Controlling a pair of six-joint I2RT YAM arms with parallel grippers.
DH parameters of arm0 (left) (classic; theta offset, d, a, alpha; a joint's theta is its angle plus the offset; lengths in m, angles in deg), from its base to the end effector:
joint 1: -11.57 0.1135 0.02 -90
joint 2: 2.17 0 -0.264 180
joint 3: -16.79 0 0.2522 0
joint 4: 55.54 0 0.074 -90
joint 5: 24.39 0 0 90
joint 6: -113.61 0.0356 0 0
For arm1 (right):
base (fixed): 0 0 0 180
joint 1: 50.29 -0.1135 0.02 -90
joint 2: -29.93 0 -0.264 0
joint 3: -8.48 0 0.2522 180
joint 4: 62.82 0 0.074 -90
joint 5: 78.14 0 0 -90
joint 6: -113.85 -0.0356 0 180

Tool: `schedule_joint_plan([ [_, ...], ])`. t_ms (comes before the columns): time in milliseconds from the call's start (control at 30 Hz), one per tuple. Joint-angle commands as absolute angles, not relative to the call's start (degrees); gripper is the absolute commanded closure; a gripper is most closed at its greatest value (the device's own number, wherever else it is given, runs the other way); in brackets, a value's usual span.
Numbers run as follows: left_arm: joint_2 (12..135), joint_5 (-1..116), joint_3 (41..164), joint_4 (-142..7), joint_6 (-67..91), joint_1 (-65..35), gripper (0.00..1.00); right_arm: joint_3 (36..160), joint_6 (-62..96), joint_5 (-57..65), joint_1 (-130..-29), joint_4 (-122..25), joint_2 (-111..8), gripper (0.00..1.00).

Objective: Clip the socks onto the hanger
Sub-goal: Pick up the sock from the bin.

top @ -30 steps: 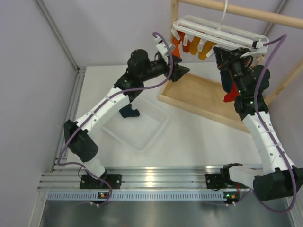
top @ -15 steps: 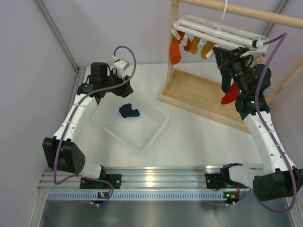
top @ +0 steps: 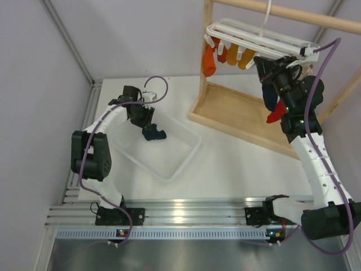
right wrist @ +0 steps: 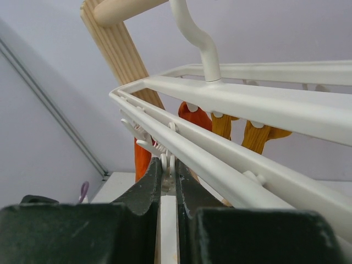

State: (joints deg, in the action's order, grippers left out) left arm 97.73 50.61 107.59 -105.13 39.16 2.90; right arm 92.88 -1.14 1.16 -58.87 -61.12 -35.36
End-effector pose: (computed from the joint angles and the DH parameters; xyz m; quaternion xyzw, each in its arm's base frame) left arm 0.3651 -0.0650 0.2411 0.2347 0.9260 -0.1094 0.2746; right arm 0.2481 0.0441 0.4685 0.0097 0.5941 0.2846 0.7523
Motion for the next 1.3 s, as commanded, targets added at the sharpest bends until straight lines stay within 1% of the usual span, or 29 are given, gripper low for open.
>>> schedule_joint_plan([
  [0,100.04,52.25,108.95,-101.48,38.29,2.61,0.56,95.19,-0.32,-2.99,-59.34,-58.82,-34.67,1.00],
  [200,104.79,52.78,108.95,-98.66,38.20,1.90,0.58,95.37,0.73,-2.90,-59.16,-57.76,-34.49,1.00],
  [267,105.84,52.34,108.87,-98.13,38.02,1.73,0.67,95.46,0.91,-2.90,-59.25,-57.41,-34.40,1.00],
  [300,106.11,52.17,108.95,-98.04,38.02,1.73,0.73,95.54,1.17,-2.90,-59.16,-57.24,-34.40,1.00],
  [333,106.02,51.82,108.95,-97.95,38.02,1.73,0.84,95.55,1.26,-2.90,-59.16,-57.15,-34.40,1.00],
  [367,105.59,51.38,108.87,-97.95,38.37,1.73,0.89,95.72,1.35,-2.90,-59.16,-57.06,-34.40,1.00],
  [433,102.97,49.10,108.34,-97.95,38.72,1.73,0.95,95.55,1.61,-2.90,-59.07,-56.80,-34.23,1.00],
  [533,97.43,44.35,106.94,-98.48,39.95,0.85,1.00,95.20,1.61,-2.90,-58.99,-56.71,-33.96,1.00],
  [667,89.43,40.57,105.00,-100.93,41.81,-3.10,1.00,95.02,1.44,-2.99,-58.99,-56.97,-33.79,1.00],
  [733,86.08,38.64,104.56,-101.73,39.44,-3.72,1.00,95.02,1.26,-3.08,-58.99,-57.06,-33.79,1.00],
  [900,83.09,36.43,103.77,-105.77,30.74,-4.07,1.00,94.76,0.74,-3.08,-58.99,-57.24,-33.52,1.00],
  [1067,83.69,34.76,101.05,-105.16,20.39,-3.99,1.00,94.49,0.21,-3.34,-58.99,-57.59,-33.70,1.00],
  [1267,89.84,36.07,97.79,-100.34,8.33,-2.67,1.00,95.28,0.21,-3.43,-58.99,-57.24,-34.40,1.00],
])
